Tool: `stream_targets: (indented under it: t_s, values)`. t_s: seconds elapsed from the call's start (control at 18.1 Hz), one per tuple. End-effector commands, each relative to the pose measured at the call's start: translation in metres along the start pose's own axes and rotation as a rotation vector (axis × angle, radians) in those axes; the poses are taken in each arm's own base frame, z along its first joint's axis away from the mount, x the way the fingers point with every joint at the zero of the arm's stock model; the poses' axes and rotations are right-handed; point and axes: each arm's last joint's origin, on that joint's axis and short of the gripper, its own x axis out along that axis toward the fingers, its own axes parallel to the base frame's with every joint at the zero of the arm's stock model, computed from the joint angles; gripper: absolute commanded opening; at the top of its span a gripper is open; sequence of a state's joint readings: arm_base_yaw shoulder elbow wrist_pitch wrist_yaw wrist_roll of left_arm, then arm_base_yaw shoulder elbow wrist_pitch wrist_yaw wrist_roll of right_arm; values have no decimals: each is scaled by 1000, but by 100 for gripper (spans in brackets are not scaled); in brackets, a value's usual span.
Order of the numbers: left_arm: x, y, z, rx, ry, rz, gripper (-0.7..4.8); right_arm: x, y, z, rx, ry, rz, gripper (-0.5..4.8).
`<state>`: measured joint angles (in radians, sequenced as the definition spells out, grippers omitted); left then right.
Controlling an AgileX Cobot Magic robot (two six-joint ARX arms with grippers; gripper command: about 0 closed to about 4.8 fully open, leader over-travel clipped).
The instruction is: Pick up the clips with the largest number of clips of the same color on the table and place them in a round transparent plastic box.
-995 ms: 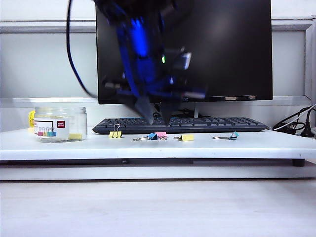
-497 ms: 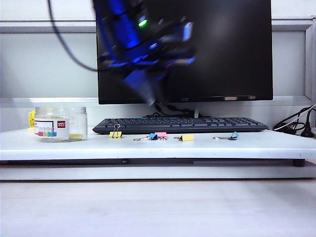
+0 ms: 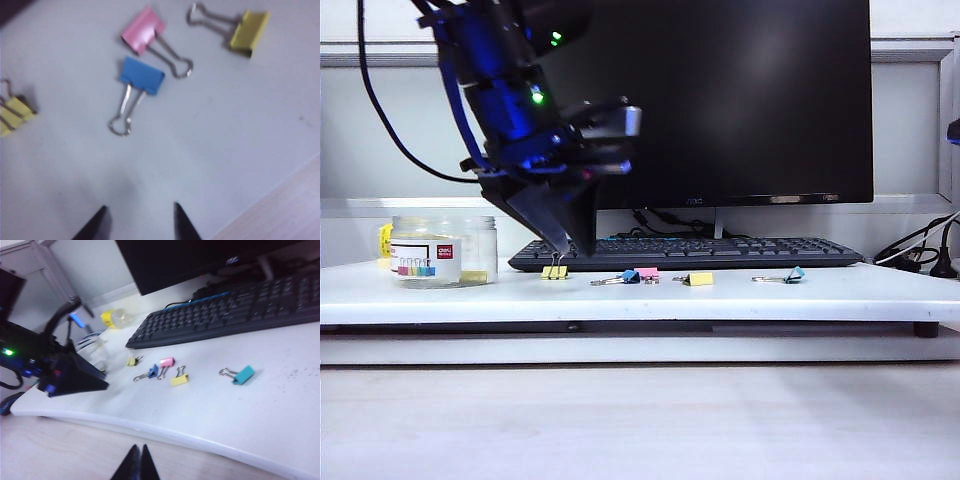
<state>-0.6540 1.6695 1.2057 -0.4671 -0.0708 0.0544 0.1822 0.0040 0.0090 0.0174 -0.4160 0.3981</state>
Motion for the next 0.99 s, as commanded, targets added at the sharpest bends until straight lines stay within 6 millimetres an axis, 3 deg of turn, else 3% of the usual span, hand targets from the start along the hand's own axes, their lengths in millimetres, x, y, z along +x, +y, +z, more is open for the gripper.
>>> stream_targets:
  t_s: [0.06, 0.5, 0.77, 0.99]
  values:
    - [-12, 7, 6, -11, -62, -36, 175, 0, -1, 1, -12, -23, -19, 4]
    - [-69, 10, 7, -2, -199, -71, 175, -1, 1, 8, -19, -102, -46, 4]
    - [-117, 11, 2, 2, -293, -100, 175, -6, 11, 31, -43, -192, -60, 3]
    - [-143, 12, -5, 3, -336, -105, 175, -7, 22, 56, -55, -220, -56, 3]
